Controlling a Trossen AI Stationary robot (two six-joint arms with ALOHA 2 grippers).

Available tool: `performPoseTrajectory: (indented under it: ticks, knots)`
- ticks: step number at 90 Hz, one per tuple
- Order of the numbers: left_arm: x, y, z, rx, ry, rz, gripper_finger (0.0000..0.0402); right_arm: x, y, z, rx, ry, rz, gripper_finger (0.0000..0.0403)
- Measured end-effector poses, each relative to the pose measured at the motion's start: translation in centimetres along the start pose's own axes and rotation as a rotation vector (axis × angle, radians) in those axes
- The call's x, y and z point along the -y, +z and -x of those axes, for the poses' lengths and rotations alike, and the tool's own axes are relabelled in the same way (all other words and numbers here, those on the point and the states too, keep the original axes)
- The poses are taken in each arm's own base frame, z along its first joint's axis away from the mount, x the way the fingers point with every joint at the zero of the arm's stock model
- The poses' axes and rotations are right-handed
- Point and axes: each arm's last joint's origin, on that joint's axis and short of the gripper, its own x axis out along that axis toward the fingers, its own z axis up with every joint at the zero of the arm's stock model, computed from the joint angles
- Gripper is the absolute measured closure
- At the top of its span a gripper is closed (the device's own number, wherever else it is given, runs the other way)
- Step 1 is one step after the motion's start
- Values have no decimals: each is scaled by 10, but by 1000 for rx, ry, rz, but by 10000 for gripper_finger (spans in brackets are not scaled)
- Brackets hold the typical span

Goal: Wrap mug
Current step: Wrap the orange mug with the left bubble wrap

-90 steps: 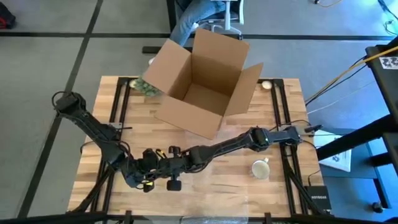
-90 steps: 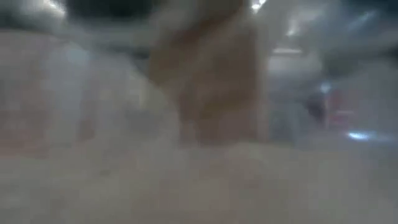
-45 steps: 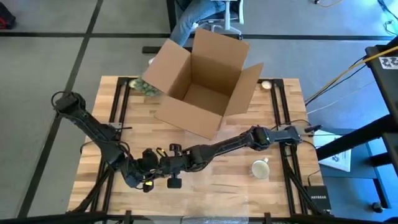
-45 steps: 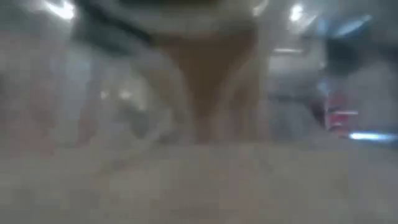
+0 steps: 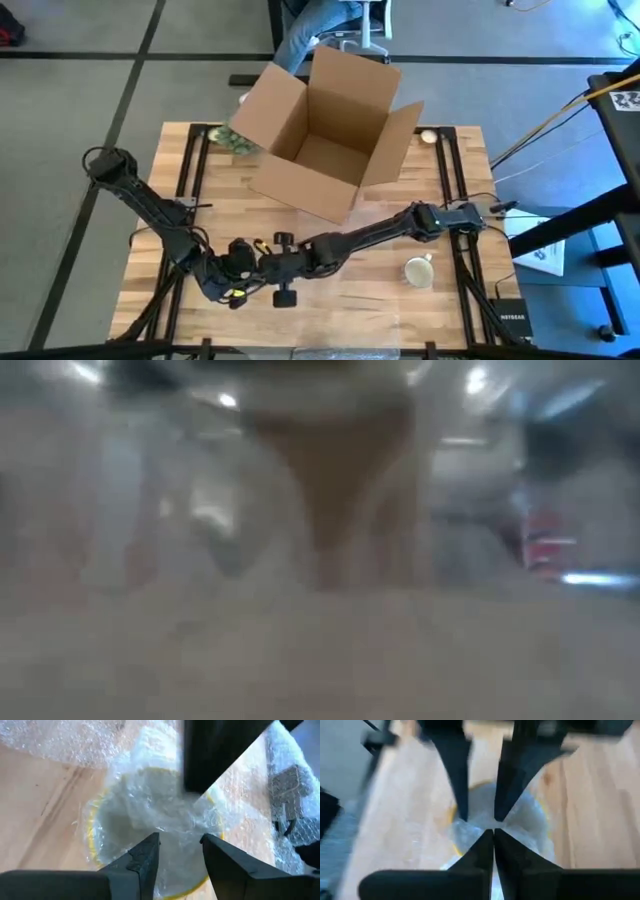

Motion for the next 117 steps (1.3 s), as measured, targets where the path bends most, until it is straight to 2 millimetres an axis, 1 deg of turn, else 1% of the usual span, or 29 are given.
performPoseTrajectory:
  ticks: [6, 15, 27, 39, 48, 57, 63, 70, 76, 84, 94, 106, 117]
  knots:
    - [3, 3, 4, -6, -8, -20, 267, 1, -2, 1, -24, -6, -8, 402]
    - [9, 11, 14, -4, -27, -31, 267, 2, -6, -4, -53, -18, -12, 402]
    - [9, 17, 24, -53, -25, -48, 267, 3, -5, -1, -45, -19, -15, 402]
    - [11, 23, 41, -113, -61, -61, 267, -2, -10, 0, -92, -22, -6, 402]
    - [16, 17, 52, -147, -109, -95, 267, -12, -20, 3, -172, -29, 9, 402]
    - [22, 4, 58, -206, -154, -88, 267, -28, -36, 9, -282, -40, 17, 402]
    - [24, -6, 57, -232, -157, -36, 267, -41, -44, 13, -324, -53, 23, 402]
    - [27, -13, 54, -284, -162, -8, 267, -55, -53, 15, -330, -95, 10, 402]
    - [34, -21, 51, -334, -192, 1, 267, -66, -60, 15, -327, -137, -11, 402]
    - [47, -34, 45, -355, -237, -18, 267, -76, -68, 14, -303, -193, -39, 402]
    - [64, -52, 34, -382, -314, -90, 267, -85, -77, 11, -281, -252, -73, 402]
    - [77, -68, 19, -424, -330, -192, 268, -95, -85, 10, -252, -288, -123, 402]
    - [83, -83, 5, -484, -324, -286, 268, -103, -87, 9, -189, -308, -151, 402]
